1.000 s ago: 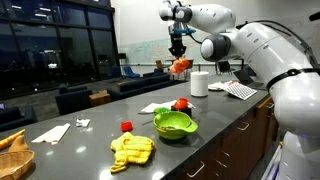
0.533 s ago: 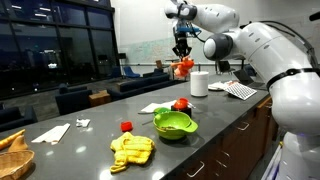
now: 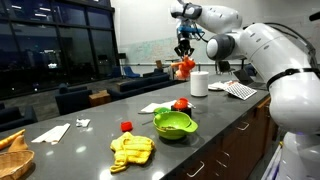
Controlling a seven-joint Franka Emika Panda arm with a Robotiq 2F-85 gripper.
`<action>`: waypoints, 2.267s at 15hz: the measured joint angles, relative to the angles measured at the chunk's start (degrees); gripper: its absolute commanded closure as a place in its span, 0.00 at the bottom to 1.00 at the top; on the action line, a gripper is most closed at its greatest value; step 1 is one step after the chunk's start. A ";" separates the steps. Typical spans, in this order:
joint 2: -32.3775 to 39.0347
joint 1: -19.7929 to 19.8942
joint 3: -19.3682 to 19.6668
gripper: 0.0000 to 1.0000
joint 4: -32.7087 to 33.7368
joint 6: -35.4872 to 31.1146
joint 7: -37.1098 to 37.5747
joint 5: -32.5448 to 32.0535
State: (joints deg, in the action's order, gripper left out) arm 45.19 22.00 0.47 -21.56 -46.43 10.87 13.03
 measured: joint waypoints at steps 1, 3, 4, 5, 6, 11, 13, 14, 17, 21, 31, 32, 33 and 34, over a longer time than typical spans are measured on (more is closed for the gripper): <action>0.17 0.46 -0.20 0.96 0.00 0.19 0.43 0.56; 0.49 1.25 -0.45 0.96 0.00 0.47 1.04 1.39; 0.64 1.57 -0.53 0.63 0.00 0.50 1.06 1.51; 0.78 1.83 -0.58 0.58 0.00 0.54 1.06 1.51; 0.91 2.04 -0.60 0.53 0.01 0.55 1.06 1.51; 1.26 2.32 -0.63 0.21 0.01 0.56 1.05 1.51; 1.26 2.32 -0.68 0.08 0.03 0.57 1.03 1.51; 1.26 2.32 -0.70 0.01 0.03 0.57 1.01 1.51; 1.27 2.29 -0.77 0.00 0.03 0.57 0.97 1.51; 1.27 2.06 -0.84 0.00 0.05 0.57 0.78 1.49; 1.32 -7.57 0.94 0.00 0.38 -16.73 -12.65 -10.77; 1.41 -8.58 0.88 0.00 0.30 -19.16 -13.52 -10.79; 1.60 -9.54 0.76 0.00 0.29 -21.37 -14.23 -10.79; 1.86 -10.47 0.52 0.00 0.29 -23.35 -14.96 -10.77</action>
State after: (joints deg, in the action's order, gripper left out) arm 47.04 11.53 0.99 -21.27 -69.78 -4.08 2.26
